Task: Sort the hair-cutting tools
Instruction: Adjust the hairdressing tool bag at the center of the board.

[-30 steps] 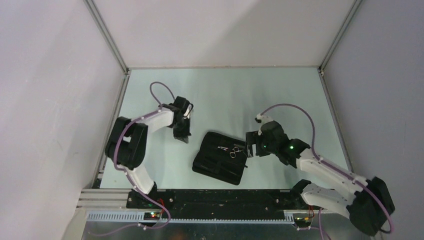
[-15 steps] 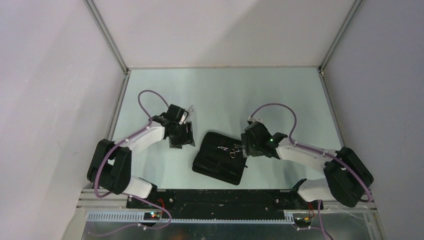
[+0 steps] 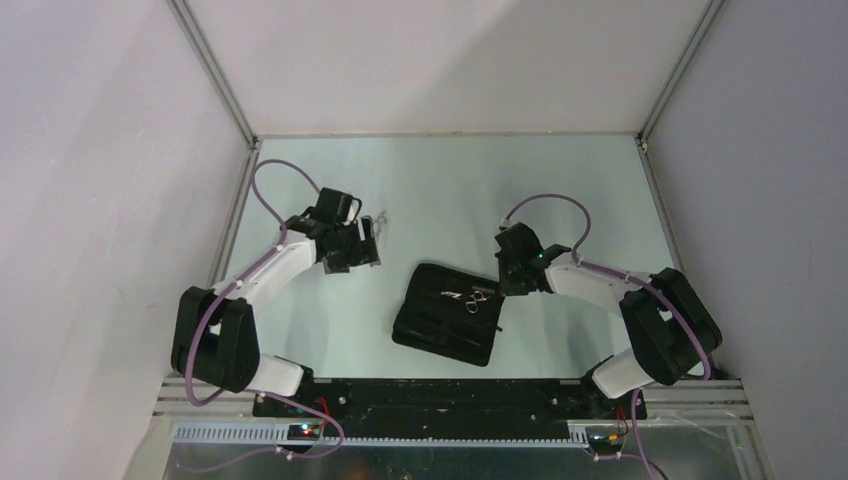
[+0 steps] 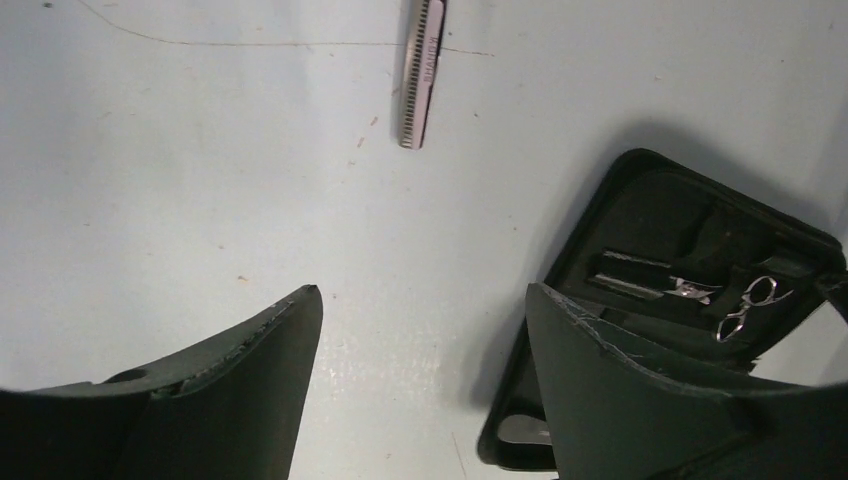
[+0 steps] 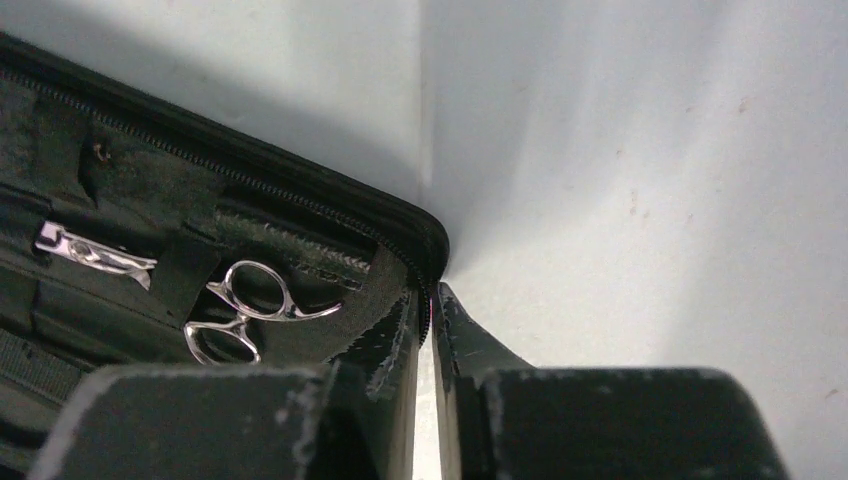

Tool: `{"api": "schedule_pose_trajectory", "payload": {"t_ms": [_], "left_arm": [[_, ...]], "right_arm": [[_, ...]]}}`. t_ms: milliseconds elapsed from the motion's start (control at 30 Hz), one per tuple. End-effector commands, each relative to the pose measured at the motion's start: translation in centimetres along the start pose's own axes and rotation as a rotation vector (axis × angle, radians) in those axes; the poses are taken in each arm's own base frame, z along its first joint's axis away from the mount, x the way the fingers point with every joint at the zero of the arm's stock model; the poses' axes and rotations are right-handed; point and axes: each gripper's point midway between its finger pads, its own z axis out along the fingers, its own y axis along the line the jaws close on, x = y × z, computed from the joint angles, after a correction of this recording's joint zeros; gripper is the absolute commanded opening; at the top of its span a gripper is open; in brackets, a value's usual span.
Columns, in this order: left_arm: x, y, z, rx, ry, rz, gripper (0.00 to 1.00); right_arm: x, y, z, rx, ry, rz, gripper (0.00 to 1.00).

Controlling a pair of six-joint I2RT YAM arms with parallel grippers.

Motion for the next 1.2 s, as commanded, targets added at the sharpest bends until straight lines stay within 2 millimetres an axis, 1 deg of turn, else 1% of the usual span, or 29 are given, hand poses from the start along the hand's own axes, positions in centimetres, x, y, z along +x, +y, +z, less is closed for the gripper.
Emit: {"api": "schedule_pose_trajectory", "payload": {"t_ms": [0,33,67,100,133,167,200,233,267,300,333,400,467,533,567,600,633,700,733,833,900,933,967,1000,1033,1067,1100,1133,1167], "left_arm": [[-2.5,0.5,-1.7,-0.008,-0.07,0.022,0.8],[-2.8,0.5,-1.8,-0.009,-0.076,0.025,0.79],[-2.9,0.6,-1.7,-0.015,-0.069,0.029,0.79],[-3.2,0.6,-1.8,-0.014,-0.074,0.032,0.79],[-3.2,0.6,-1.7,-0.016,-0.065,0.038,0.79],[-3.6,0.4,-1.8,-0.012,-0.07,0.042,0.79],[-3.5,0.5,-1.5,-0.013,-0.058,0.045,0.79],[-3.9,0.3,-1.6,-0.01,-0.064,0.047,0.79],[-3.9,0.3,-1.4,-0.011,-0.054,0.048,0.79],[-4.3,0.1,-1.5,-0.008,-0.058,0.049,0.79],[-4.4,0.2,-1.3,-0.012,-0.051,0.047,0.79],[-5.2,0.0,-1.2,-0.013,-0.058,0.043,0.79],[-5.9,0.1,-1.1,-0.025,-0.057,0.037,0.79],[-6.3,0.2,-0.8,-0.039,-0.043,0.035,0.79],[-6.3,0.3,-0.3,-0.049,-0.027,0.038,0.79],[-6.9,0.1,-0.4,-0.049,-0.03,0.039,0.79],[-6.9,0.2,0.2,-0.06,-0.014,0.039,0.8],[-7.3,0.2,1.0,-0.073,0.002,0.037,0.8],[-7.3,0.2,1.6,-0.081,0.021,0.032,0.8],[-7.4,-0.1,2.7,-0.078,0.045,0.019,0.77],[-7.1,0.0,3.7,-0.086,0.07,0.01,0.74],[-6.9,0.1,4.3,-0.093,0.087,0.003,0.73],[-7.0,0.1,4.6,-0.096,0.091,0.0,0.71],[-6.7,0.3,5.2,-0.106,0.105,-0.007,0.69],[-6.8,0.3,5.4,-0.108,0.107,-0.009,0.66],[-6.6,0.4,5.9,-0.117,0.117,-0.013,0.65],[-6.6,0.3,6.1,-0.12,0.118,-0.013,0.63],[-6.4,0.4,6.5,-0.128,0.126,-0.011,0.62],[-6.4,0.3,6.7,-0.129,0.128,-0.011,0.61]], "right_arm": [[-2.0,-1.4,0.1,-0.014,0.008,-0.023,0.09],[-2.5,-1.7,0.2,-0.011,0.005,-0.039,0.08],[-3.8,-1.6,-0.1,0.001,-0.016,-0.06,0.05],[-3.7,-2.1,0.1,0.027,0.003,-0.123,0.04],[-5.1,-2.1,-0.1,0.06,-0.026,-0.16,0.03],[-5.1,-2.7,0.2,0.089,-0.001,-0.222,0.03],[-6.6,-2.8,0.0,0.115,-0.026,-0.251,0.03],[-6.7,-3.3,0.6,0.136,-0.01,-0.306,0.03],[-7.8,-3.4,0.6,0.153,-0.028,-0.327,0.04],[-8.1,-3.7,1.1,0.163,-0.018,-0.374,0.04],[-9.2,-4.0,1.1,0.184,-0.036,-0.414,0.05],[-10.6,-4.1,2.0,0.204,-0.063,-0.463,0.06],[-12.0,-4.1,2.4,0.211,-0.098,-0.488,0.1],[-13.2,-4.0,2.3,0.212,-0.129,-0.496,0.18],[-13.7,-4.0,2.1,0.212,-0.143,-0.495,0.28],[-14.1,-3.9,1.7,0.211,-0.156,-0.492,0.34],[-14.5,-3.8,1.3,0.209,-0.171,-0.486,0.43],[-15.1,-3.4,0.0,0.2,-0.207,-0.445,0.5],[-15.5,-3.2,-1.2,0.194,-0.233,-0.429,0.53],[-16.2,-2.4,-4.3,0.194,-0.306,-0.369,0.55],[-16.2,-2.1,-6.1,0.197,-0.348,-0.34,0.56],[-15.8,-2.0,-6.5,0.2,-0.354,-0.337,0.56],[-15.9,-1.8,-7.6,0.187,-0.384,-0.304,0.57],[-15.4,-1.6,-7.8,0.178,-0.385,-0.293,0.57],[-15.4,-1.4,-8.7,0.159,-0.407,-0.262,0.57],[-14.8,-1.3,-8.8,0.14,-0.403,-0.244,0.57],[-14.7,-1.2,-9.6,0.123,-0.424,-0.22,0.57],[-14.0,-1.2,-9.6,0.112,-0.418,-0.213,0.57],[-14.1,-1.1,-10.5,0.093,-0.446,-0.19,0.57]]}}
